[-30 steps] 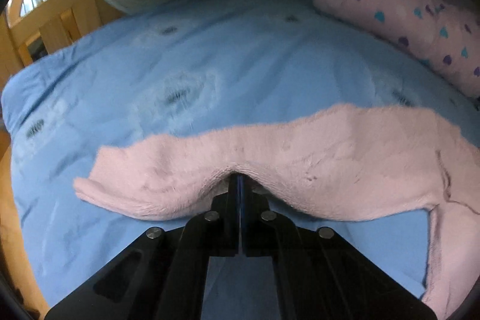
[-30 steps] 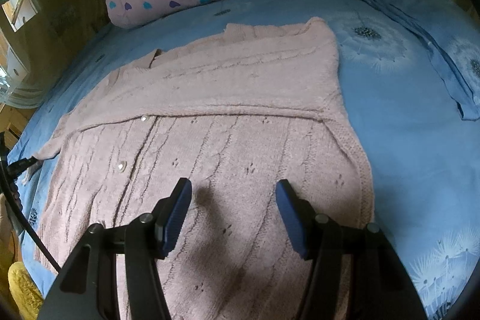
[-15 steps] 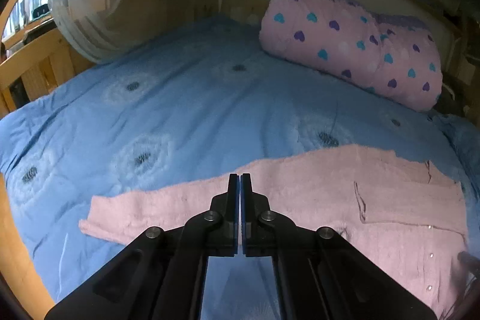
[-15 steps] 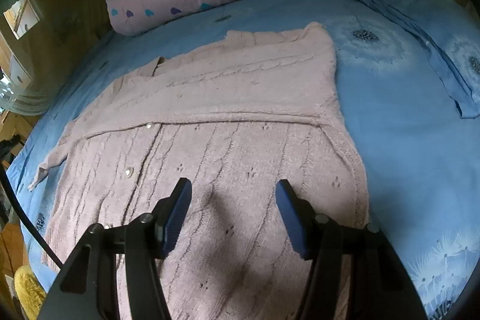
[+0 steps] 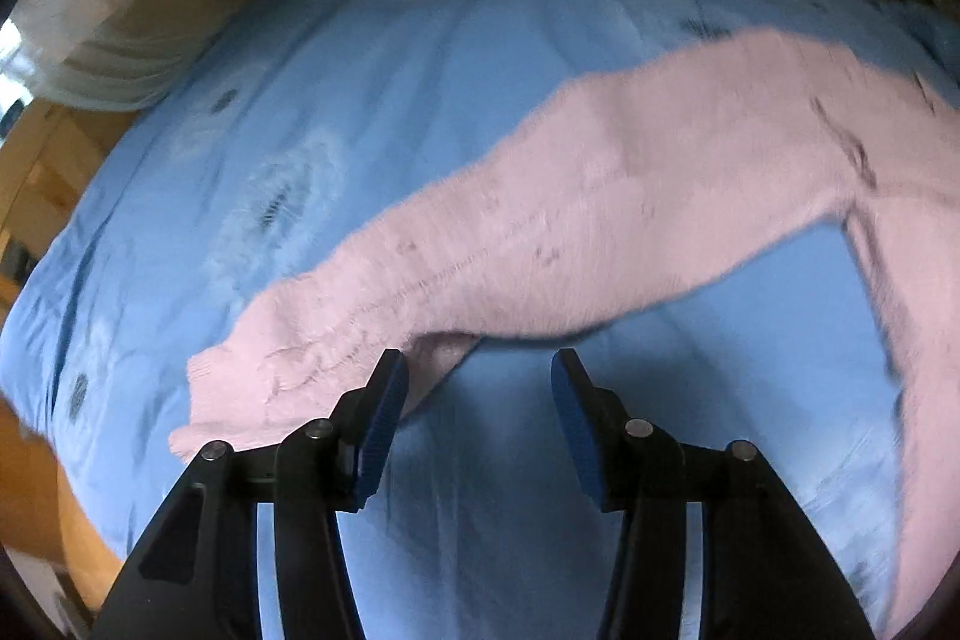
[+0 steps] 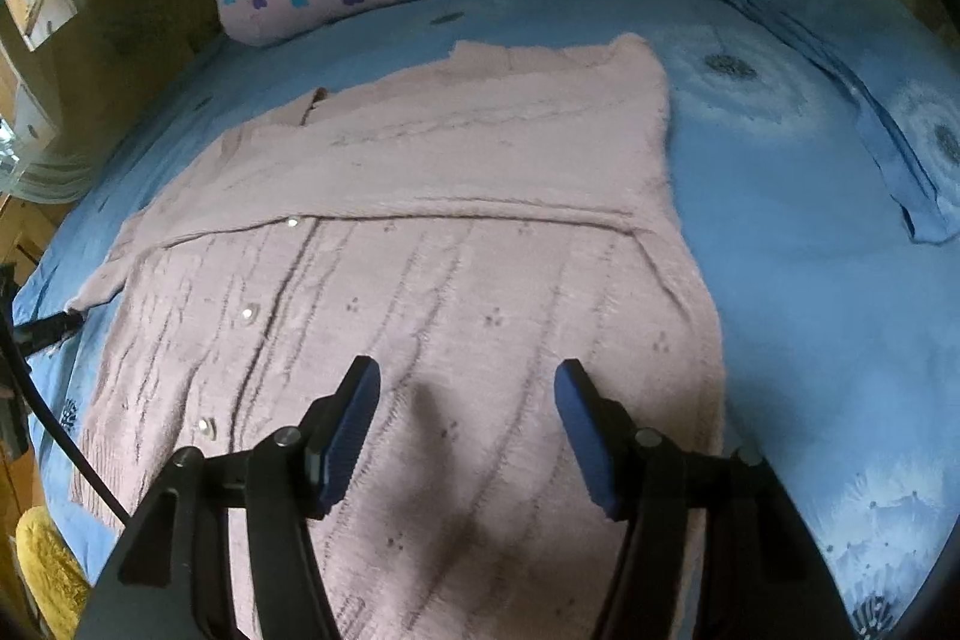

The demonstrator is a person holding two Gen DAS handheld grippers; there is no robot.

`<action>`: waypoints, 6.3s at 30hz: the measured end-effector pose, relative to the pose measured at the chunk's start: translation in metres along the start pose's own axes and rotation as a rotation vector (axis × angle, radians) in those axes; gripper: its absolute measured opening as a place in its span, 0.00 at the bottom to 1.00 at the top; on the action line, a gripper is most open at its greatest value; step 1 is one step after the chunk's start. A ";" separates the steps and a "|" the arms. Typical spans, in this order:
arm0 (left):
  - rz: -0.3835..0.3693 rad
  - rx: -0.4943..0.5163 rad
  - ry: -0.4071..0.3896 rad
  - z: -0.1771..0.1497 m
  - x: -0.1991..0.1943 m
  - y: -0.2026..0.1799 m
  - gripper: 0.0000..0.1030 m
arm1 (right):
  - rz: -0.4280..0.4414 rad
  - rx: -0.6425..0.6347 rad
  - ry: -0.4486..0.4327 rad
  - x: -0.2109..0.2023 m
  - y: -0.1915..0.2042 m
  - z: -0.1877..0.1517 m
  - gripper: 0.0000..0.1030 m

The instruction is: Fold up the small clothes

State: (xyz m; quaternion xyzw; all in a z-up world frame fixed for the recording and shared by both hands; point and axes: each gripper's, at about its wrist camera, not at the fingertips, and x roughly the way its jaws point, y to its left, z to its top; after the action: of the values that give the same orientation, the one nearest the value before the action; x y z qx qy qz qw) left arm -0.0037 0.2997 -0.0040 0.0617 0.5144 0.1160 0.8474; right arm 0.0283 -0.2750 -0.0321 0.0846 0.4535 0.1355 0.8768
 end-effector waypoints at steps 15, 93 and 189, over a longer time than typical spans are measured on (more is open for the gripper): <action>0.152 -0.043 -0.095 0.009 0.030 0.019 0.05 | -0.058 0.012 0.029 0.001 0.013 -0.001 0.62; -0.304 -0.021 -0.102 0.071 -0.092 -0.226 0.34 | -0.026 -0.127 0.036 -0.010 0.047 0.014 0.62; -0.275 -0.160 -0.101 0.062 -0.048 -0.204 0.39 | -0.176 0.096 -0.062 -0.056 -0.024 0.014 0.57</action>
State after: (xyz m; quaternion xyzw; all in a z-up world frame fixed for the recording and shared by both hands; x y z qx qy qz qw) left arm 0.0576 0.0911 0.0199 -0.0711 0.4637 0.0361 0.8824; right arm 0.0126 -0.3162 0.0127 0.0902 0.4377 0.0333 0.8940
